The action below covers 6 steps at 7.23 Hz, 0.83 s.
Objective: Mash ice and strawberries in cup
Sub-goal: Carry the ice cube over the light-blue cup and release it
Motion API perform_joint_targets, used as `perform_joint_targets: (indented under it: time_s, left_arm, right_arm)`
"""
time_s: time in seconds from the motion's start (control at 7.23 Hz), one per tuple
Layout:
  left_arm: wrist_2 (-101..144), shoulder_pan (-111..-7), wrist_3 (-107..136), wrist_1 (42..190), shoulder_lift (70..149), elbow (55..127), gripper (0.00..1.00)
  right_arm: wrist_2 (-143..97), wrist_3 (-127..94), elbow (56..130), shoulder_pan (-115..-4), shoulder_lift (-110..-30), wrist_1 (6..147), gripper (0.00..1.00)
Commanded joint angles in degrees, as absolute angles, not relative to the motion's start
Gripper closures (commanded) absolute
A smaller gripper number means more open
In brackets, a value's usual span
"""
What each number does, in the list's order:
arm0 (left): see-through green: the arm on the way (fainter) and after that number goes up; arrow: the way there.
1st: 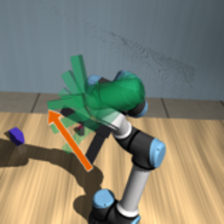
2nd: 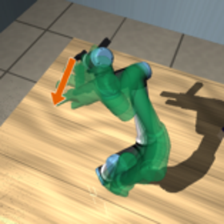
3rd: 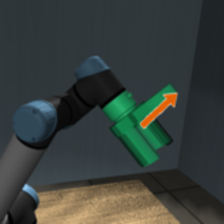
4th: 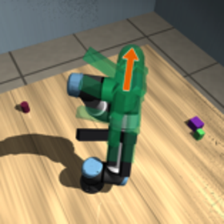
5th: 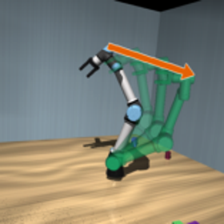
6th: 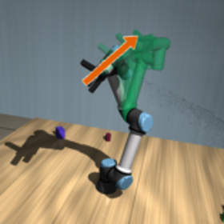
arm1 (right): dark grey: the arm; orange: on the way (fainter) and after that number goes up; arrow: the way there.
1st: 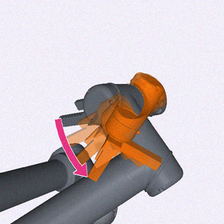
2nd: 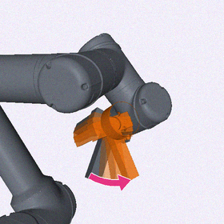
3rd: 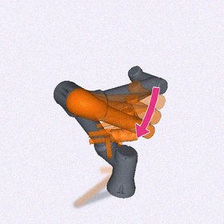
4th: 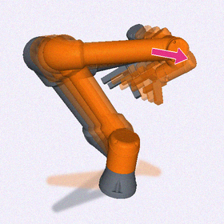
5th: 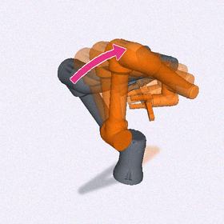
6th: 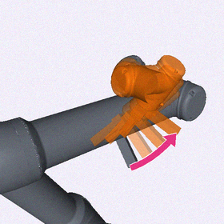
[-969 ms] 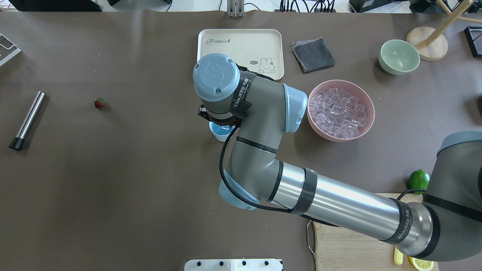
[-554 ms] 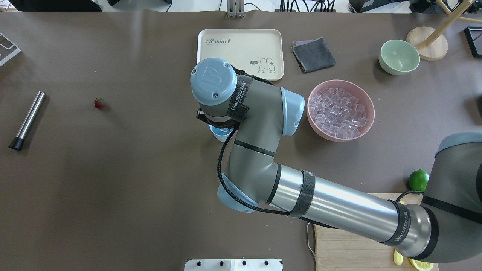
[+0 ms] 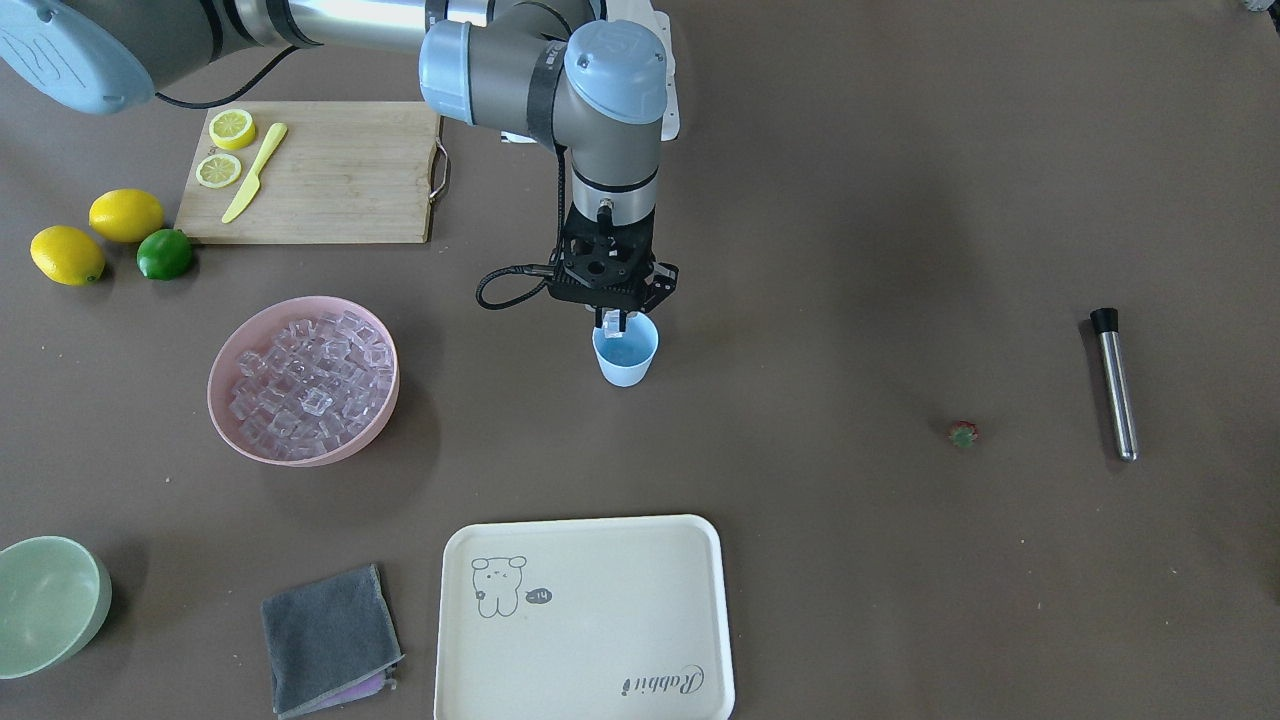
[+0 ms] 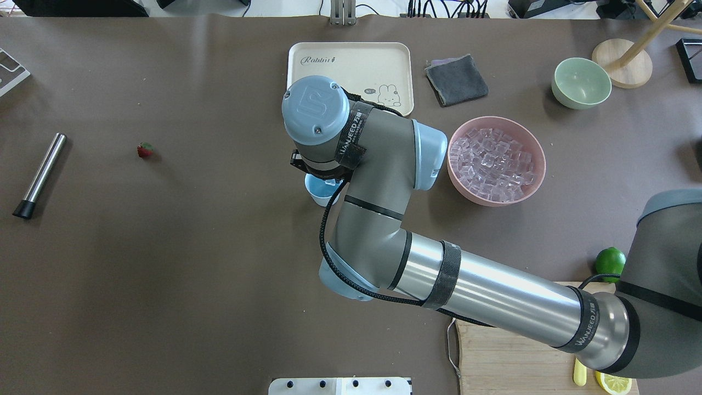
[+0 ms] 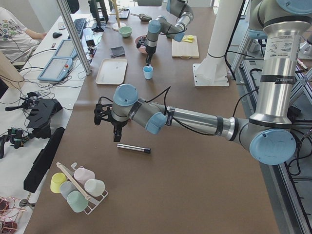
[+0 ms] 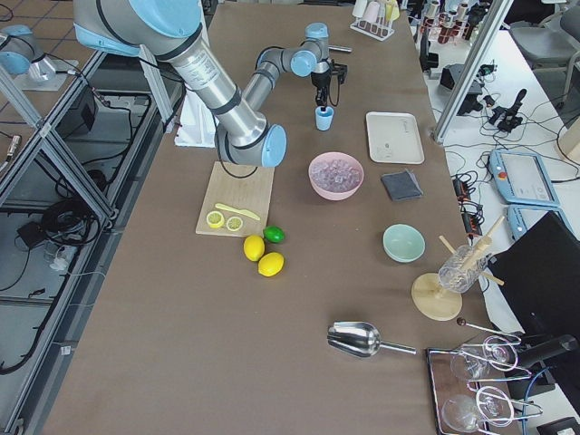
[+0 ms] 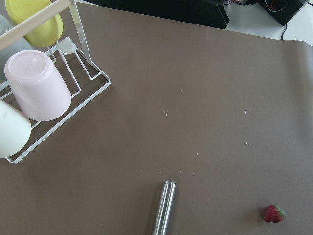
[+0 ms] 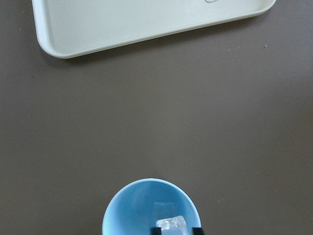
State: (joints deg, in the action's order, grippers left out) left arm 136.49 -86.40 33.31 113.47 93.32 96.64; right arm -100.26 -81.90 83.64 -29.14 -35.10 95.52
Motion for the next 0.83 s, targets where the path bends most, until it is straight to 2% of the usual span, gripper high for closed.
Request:
perform_joint_targets:
  time_s: [0.0,0.14,0.42,0.55,0.69]
  left_arm:
    - [136.49,-86.4,33.31,113.47,93.34,96.59,0.03]
    - [136.49,-86.4,33.31,113.47,93.08,96.77,0.03]
    - [136.67,-86.4,33.31,113.47,92.81,96.86,0.03]
    - [136.67,-86.4,33.31,113.47,92.81,96.77,0.03]
    - [136.67,-86.4,33.31,113.47,92.99,96.77,0.03]
  right_arm:
    - [-100.2,-82.09,83.41,-28.66,-34.89,95.36,0.85]
    - [-99.15,-81.92,82.28,-28.48,-34.11,95.36,0.7]
    - [-98.97,-81.48,82.09,-28.3,-34.1,94.66,0.25]
    - [-98.96,-81.47,82.18,-28.3,-34.1,93.18,0.16]
    - [-99.14,-80.6,82.53,-28.91,-33.93,93.16,0.14]
